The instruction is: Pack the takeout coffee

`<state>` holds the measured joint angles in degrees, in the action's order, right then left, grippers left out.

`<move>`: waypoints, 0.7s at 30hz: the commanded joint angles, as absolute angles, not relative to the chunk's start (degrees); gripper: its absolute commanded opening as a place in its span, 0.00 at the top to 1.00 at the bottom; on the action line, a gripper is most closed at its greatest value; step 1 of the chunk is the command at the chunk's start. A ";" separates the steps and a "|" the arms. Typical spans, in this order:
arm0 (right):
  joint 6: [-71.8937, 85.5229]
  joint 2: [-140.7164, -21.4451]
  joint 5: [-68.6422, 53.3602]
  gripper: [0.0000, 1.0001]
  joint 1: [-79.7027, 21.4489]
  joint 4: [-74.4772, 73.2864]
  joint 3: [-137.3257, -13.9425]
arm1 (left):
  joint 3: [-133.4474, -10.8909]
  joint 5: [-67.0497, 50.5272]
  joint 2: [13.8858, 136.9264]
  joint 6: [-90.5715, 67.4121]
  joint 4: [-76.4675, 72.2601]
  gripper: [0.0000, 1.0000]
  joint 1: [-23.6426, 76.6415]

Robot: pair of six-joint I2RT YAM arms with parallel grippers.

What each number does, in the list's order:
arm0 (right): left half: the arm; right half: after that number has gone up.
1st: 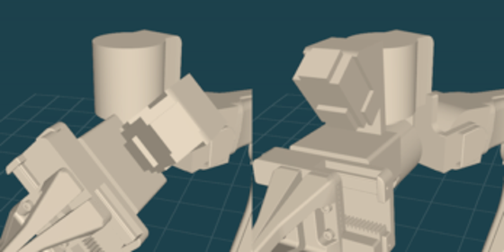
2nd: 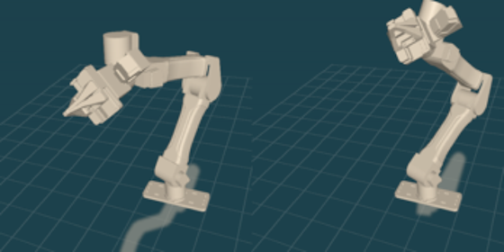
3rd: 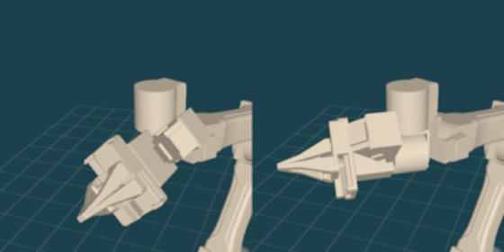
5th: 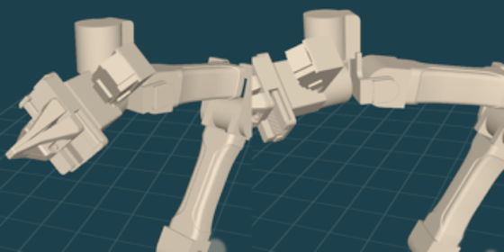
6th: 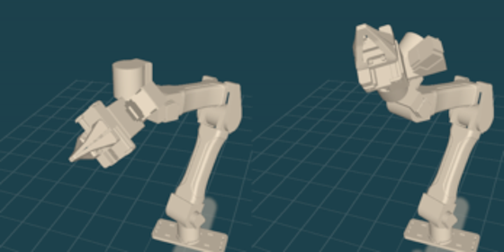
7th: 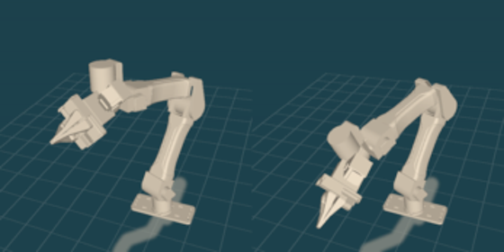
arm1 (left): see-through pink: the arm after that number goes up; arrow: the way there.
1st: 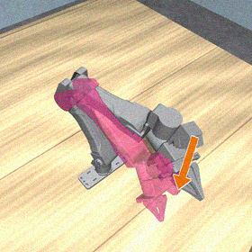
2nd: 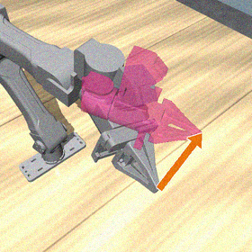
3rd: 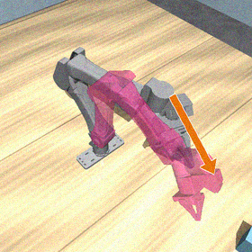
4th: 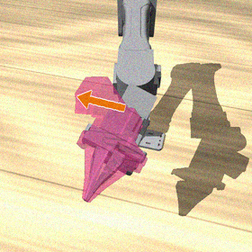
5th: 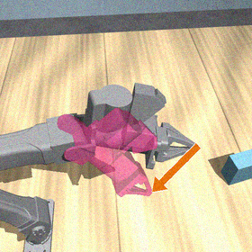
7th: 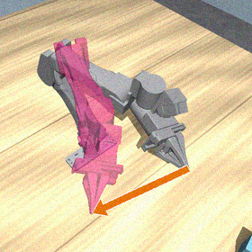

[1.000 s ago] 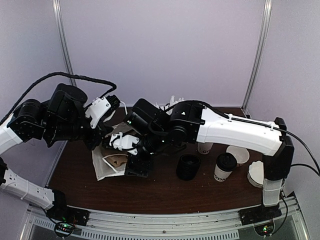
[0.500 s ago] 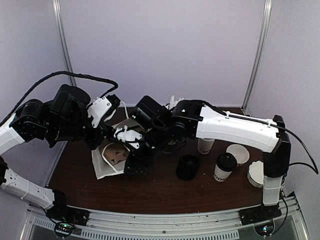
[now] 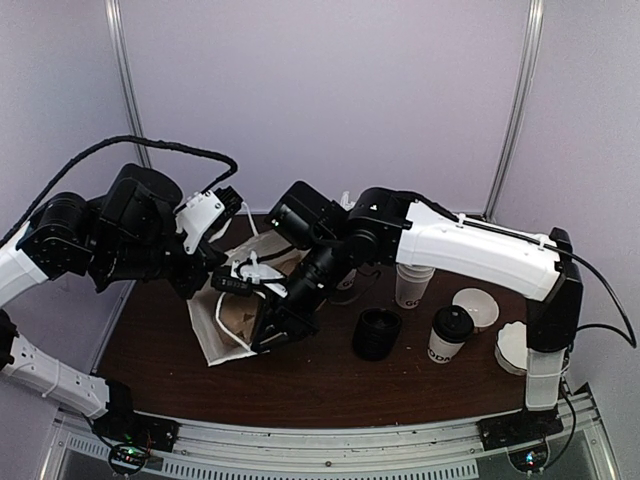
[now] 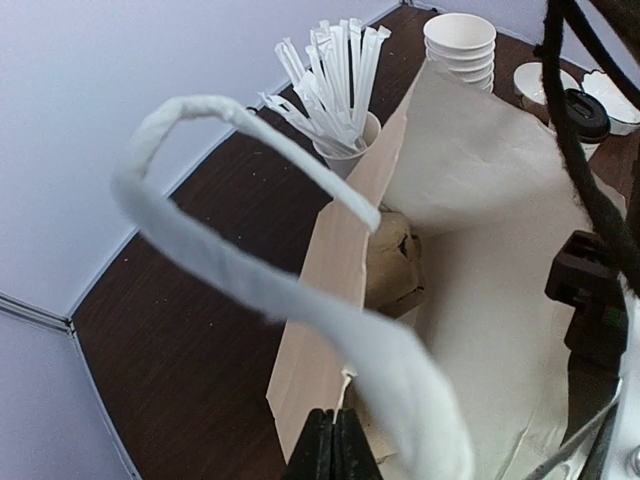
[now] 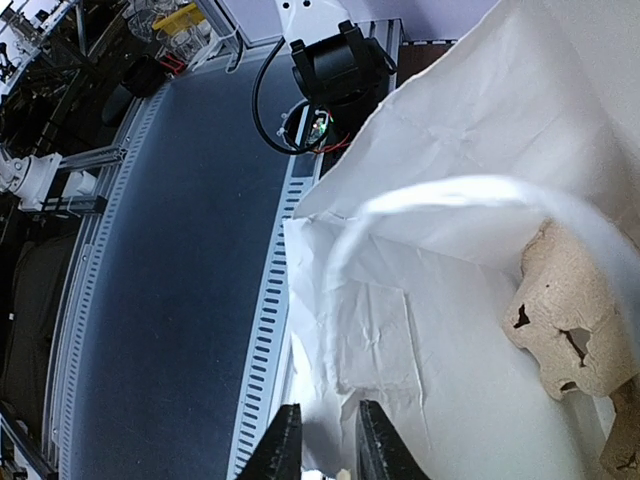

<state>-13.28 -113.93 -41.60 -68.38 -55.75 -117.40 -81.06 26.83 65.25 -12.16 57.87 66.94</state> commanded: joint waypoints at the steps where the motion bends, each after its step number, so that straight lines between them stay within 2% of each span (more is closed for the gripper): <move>1: -19.94 -110.38 -41.64 0.80 -71.50 -56.72 -120.84 | -82.22 26.45 66.71 -14.23 61.29 1.00 64.29; 6: -21.44 -109.48 -38.08 0.81 -72.51 -57.97 -120.42 | -83.20 23.25 65.81 -14.68 62.56 1.00 62.85; 9: -22.29 -109.09 -36.99 0.82 -72.52 -58.55 -120.24 | -83.47 16.87 63.80 -13.06 61.40 1.00 61.16; 11: -22.78 -108.75 -36.54 0.82 -72.51 -58.83 -120.24 | -83.30 12.84 62.54 -12.26 60.15 0.96 59.92; 13: -23.73 -108.43 -36.42 0.86 -72.46 -59.43 -120.28 | -83.15 8.10 61.63 -11.10 59.14 0.96 58.12; 14: -24.19 -108.33 -36.50 0.87 -72.47 -59.60 -120.05 | -83.22 6.87 61.32 -11.01 59.01 1.00 57.53; 17: -25.15 -108.20 -36.61 0.99 -72.38 -59.68 -119.60 | -82.69 4.26 60.92 -11.68 58.19 1.00 55.72; 21: -29.18 -108.57 -33.44 1.00 -73.35 -60.89 -120.80 | -83.69 2.47 64.08 -14.02 60.35 1.00 53.07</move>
